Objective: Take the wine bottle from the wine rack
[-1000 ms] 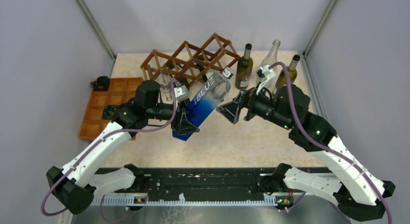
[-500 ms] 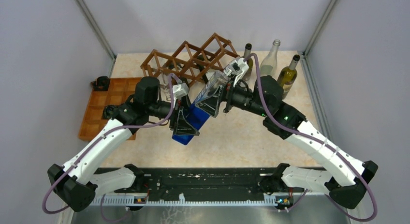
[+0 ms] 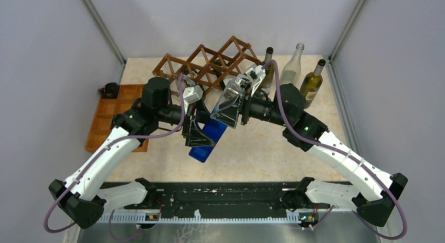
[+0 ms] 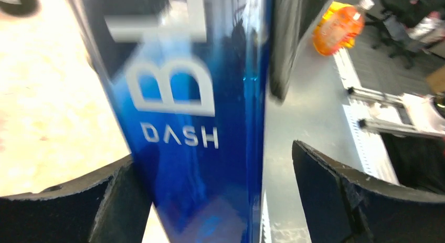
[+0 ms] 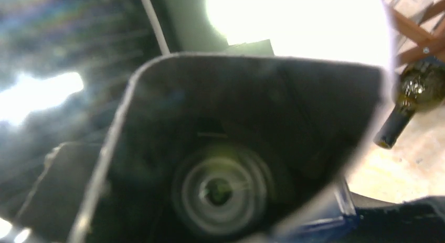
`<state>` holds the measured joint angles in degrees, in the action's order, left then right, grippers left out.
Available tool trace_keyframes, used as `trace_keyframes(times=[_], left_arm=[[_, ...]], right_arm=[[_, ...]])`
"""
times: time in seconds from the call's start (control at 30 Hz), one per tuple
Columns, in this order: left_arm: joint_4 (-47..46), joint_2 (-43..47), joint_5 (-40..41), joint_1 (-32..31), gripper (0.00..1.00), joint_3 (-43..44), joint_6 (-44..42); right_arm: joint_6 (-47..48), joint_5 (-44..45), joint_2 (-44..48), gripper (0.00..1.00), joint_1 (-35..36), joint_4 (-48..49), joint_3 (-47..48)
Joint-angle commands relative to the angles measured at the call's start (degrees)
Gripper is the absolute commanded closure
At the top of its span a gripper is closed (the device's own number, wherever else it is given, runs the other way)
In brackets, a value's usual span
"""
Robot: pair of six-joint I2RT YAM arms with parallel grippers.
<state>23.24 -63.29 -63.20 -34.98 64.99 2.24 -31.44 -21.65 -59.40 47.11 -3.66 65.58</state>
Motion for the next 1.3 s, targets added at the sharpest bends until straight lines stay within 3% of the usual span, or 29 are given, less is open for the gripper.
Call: trace_keyframes(times=[0.0, 0.17, 0.37, 0.53, 0.7, 0.93, 1.27], left_arm=[[7.41, -0.95, 7.81, -0.07, 0.01, 6.90, -12.47], [18.92, -4.75, 22.48, 0.29, 0.01, 11.80, -21.01], [27.44, -9.31, 42.60, 2.05, 0.01, 15.85, -26.51], [28.83, -10.28, 45.46, 7.39, 0.01, 16.92, -25.48], [27.46, -10.26, 45.47, 13.38, 0.01, 17.50, -24.53], [27.12, -9.23, 44.76, 16.44, 0.01, 16.54, -23.70], [26.45, -7.99, 43.00, 17.38, 0.01, 14.29, -23.04]], right_arm=[[2.48, 3.13, 1.54, 1.00, -0.71, -5.07, 4.05], [10.17, 14.55, 2.59, 1.00, -3.53, -16.14, 7.96], [20.51, 41.11, 0.86, 1.00, -4.26, -25.08, 11.40], [26.71, 56.88, -1.94, 1.00, -6.25, -21.20, 9.00], [27.41, 56.15, -5.46, 1.00, -15.26, -12.49, 5.87], [23.45, 51.07, -12.90, 1.00, -26.38, -3.79, 4.74], [22.93, 51.40, -22.20, 1.00, -29.78, 4.46, 6.77]])
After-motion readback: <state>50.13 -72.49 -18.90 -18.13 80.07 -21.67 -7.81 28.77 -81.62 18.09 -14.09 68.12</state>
